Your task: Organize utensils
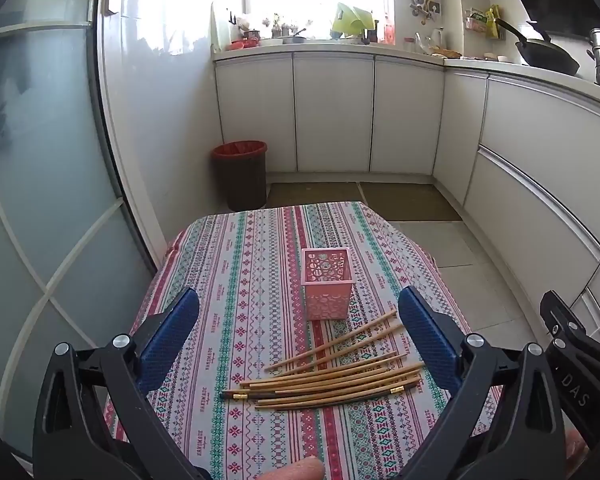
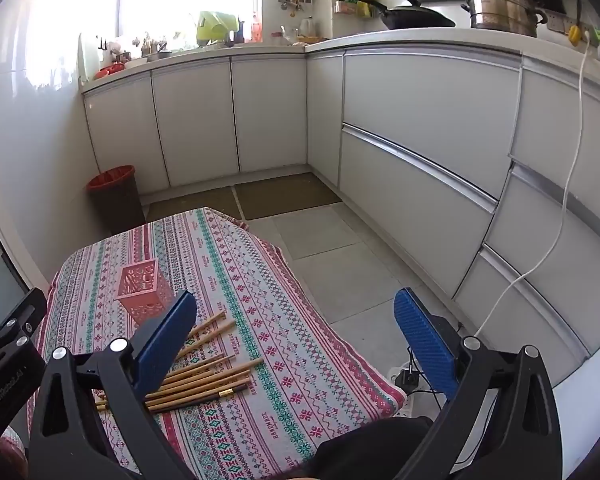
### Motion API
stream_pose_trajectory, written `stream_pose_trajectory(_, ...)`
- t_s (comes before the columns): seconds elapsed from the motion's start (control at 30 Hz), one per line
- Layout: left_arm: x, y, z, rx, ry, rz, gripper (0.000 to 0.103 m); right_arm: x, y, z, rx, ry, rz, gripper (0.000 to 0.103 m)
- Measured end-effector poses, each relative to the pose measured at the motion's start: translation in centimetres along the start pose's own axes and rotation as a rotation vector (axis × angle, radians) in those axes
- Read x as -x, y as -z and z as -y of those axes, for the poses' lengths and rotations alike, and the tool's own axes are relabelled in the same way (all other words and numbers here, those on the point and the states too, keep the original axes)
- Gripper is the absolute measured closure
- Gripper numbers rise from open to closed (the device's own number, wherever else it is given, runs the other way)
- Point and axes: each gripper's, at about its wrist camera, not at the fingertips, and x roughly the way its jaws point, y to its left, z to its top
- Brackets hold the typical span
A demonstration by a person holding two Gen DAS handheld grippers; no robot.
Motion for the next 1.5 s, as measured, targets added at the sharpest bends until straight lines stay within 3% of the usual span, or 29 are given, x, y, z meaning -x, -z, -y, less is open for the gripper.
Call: stream_pose_trajectory(1.5, -0.95, 0.27, -0.41, 0.005, -0.006, -0.022, 0.007, -0.57, 0.07, 0.03, -0.015, -0.009, -0.025, 0.007)
